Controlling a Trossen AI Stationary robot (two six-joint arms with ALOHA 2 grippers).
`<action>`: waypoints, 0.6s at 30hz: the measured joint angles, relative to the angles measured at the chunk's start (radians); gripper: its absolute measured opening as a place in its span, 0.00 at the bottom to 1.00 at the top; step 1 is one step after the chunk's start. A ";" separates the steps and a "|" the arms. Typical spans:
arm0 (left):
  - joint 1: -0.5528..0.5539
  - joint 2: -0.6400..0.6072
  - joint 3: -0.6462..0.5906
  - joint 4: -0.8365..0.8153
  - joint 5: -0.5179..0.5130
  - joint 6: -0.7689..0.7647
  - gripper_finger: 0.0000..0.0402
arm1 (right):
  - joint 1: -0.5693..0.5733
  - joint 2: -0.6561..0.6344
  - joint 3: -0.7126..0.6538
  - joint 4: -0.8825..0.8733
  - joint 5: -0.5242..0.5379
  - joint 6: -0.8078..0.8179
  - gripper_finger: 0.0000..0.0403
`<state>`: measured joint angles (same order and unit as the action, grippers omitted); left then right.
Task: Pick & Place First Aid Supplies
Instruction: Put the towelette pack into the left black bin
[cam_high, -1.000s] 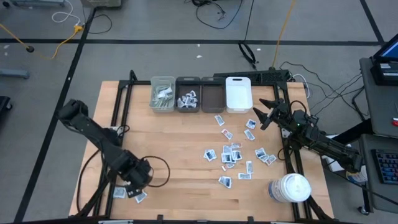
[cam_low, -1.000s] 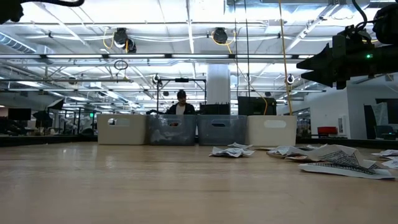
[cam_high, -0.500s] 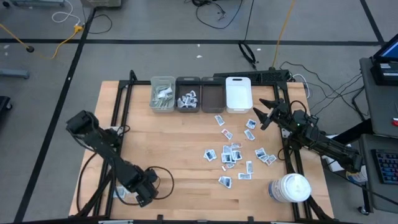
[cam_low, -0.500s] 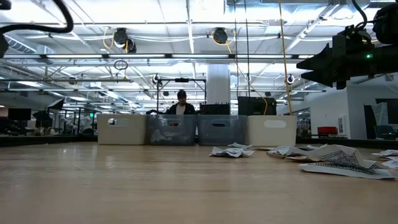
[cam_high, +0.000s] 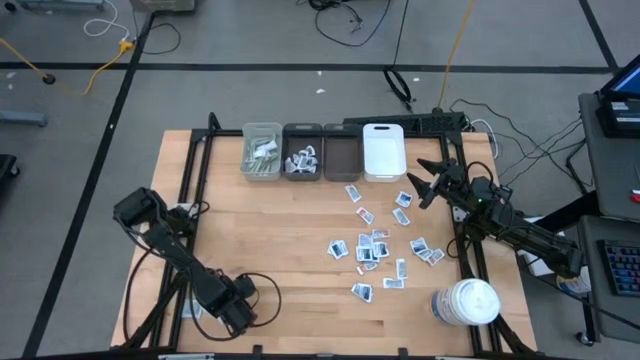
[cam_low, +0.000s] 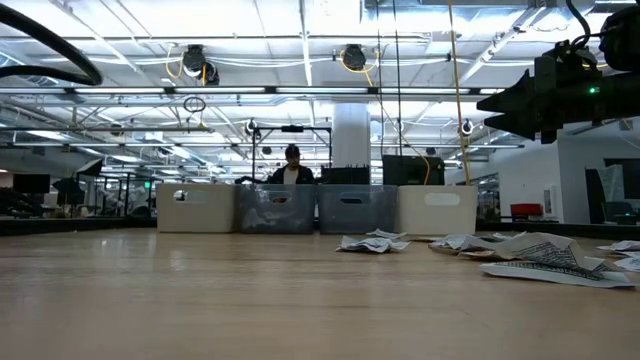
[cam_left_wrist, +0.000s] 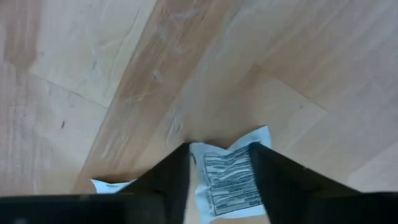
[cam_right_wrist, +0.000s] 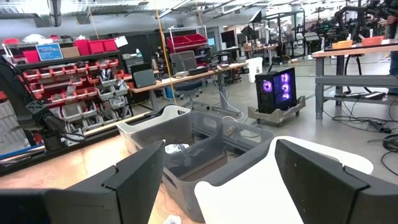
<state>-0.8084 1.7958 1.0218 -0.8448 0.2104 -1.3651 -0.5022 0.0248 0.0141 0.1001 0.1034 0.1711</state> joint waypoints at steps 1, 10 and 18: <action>0.000 0.000 0.000 0.000 -0.003 0.000 0.37 | 0.000 0.000 0.000 0.000 0.000 0.000 0.74; 0.013 0.002 -0.003 0.042 0.016 0.032 0.03 | 0.000 0.000 0.000 0.000 0.000 0.000 0.74; 0.076 -0.060 -0.009 0.030 0.032 0.127 0.01 | 0.000 0.000 0.000 0.000 0.000 0.000 0.74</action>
<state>-0.7327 1.7354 1.0125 -0.8145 0.2423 -1.2383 -0.5026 0.0247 0.0142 0.0999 0.1033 0.1711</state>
